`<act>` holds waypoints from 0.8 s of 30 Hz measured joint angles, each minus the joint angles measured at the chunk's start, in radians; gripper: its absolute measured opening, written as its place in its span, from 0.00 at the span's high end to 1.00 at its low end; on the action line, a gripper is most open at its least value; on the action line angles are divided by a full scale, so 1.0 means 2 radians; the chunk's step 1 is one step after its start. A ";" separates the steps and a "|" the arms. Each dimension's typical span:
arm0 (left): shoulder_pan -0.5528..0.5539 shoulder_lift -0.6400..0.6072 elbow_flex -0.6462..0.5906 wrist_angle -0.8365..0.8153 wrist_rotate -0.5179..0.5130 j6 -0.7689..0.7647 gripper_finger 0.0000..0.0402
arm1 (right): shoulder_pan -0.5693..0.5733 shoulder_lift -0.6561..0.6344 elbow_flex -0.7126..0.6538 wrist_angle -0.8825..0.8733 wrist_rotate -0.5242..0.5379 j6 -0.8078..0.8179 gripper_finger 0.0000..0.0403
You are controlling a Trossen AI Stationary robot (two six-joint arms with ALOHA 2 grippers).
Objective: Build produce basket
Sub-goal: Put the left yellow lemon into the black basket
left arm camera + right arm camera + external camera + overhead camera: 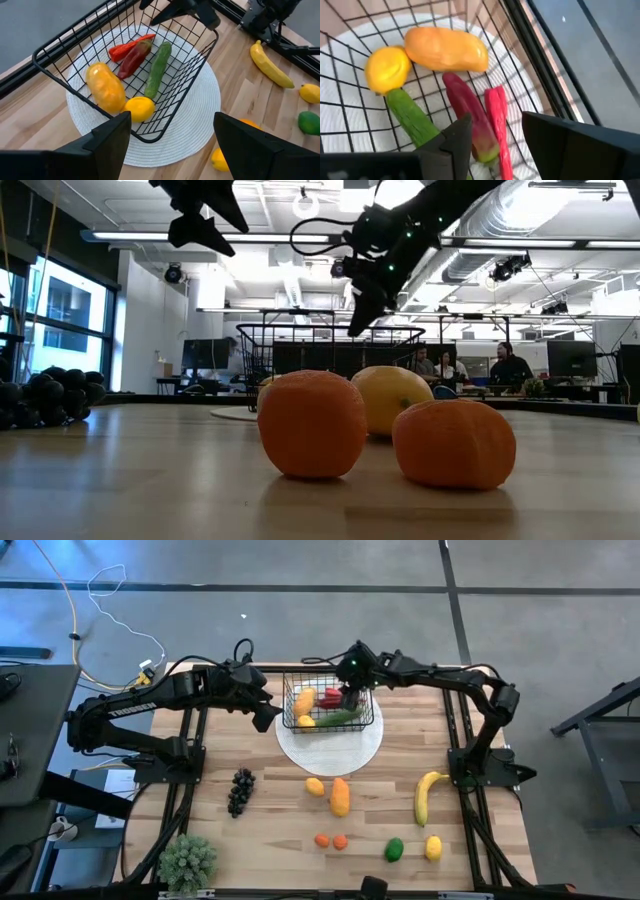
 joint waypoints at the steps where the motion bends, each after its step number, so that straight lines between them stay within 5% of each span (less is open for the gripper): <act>1: 0.000 0.000 0.000 0.000 -0.002 0.000 0.33 | 0.000 0.000 0.006 -0.013 0.002 0.010 0.62; 12: 0.000 0.000 0.000 0.000 -0.023 0.015 0.33 | 0.016 0.000 0.077 -0.098 0.014 0.112 0.62; 24: 0.000 0.005 0.000 -0.011 0.037 0.046 0.21 | 0.083 0.000 0.169 -0.196 0.076 0.221 0.62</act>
